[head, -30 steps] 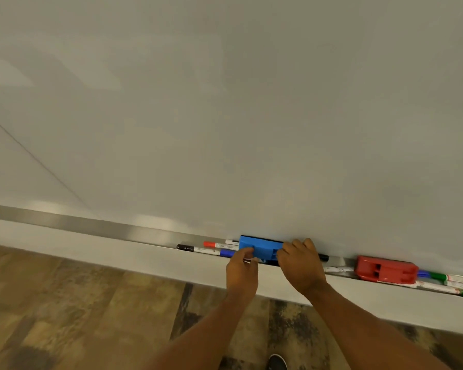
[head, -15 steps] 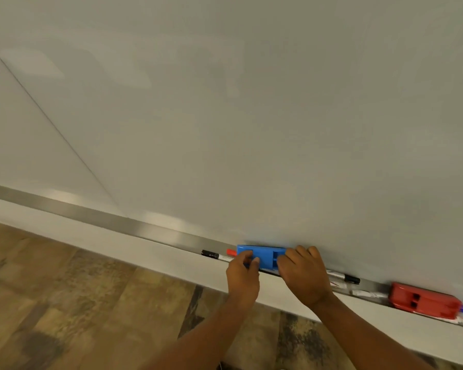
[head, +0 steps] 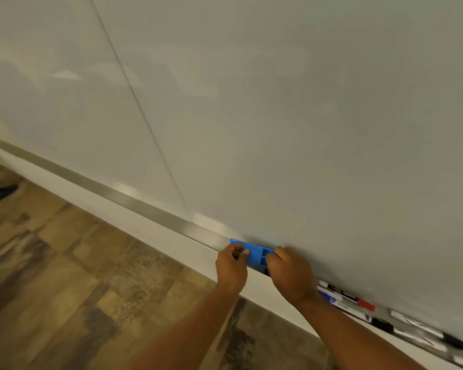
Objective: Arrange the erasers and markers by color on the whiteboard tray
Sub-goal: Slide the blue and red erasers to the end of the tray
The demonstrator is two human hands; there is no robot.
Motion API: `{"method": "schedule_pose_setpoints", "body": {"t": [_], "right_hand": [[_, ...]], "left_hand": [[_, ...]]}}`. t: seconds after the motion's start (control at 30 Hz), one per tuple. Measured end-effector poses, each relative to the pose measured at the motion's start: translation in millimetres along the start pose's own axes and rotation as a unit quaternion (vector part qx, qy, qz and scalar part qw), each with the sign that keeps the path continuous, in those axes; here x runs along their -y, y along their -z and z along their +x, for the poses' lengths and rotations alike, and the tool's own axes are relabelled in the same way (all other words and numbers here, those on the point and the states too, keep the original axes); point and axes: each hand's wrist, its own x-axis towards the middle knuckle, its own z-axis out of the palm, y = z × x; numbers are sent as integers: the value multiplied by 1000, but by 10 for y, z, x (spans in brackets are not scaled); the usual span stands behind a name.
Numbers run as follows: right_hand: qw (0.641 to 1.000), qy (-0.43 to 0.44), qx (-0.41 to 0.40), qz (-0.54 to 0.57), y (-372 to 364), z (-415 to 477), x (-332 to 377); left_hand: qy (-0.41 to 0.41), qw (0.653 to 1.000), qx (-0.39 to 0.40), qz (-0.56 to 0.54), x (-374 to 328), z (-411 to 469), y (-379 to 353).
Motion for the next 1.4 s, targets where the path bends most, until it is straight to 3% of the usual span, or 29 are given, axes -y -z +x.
{"method": "schedule_pose_setpoints", "body": {"t": [0.33, 0.6, 0.83, 1.13, 1.4], "right_hand": [[1000, 17, 18, 12, -280, 850, 942], [998, 9, 47, 41, -429, 709, 917], [999, -14, 36, 10, -556, 433, 717], [999, -39, 27, -19, -582, 310, 539], [996, -80, 28, -37, -587, 84, 354]], "left_hand": [[28, 998, -52, 17, 38, 1133, 1048], [67, 994, -64, 66, 82, 1760, 1569], [79, 993, -17, 92, -24, 1988, 1669], [75, 988, -32, 132, 120, 2102, 1719], [67, 943, -77, 316, 94, 1966, 1462]]}}
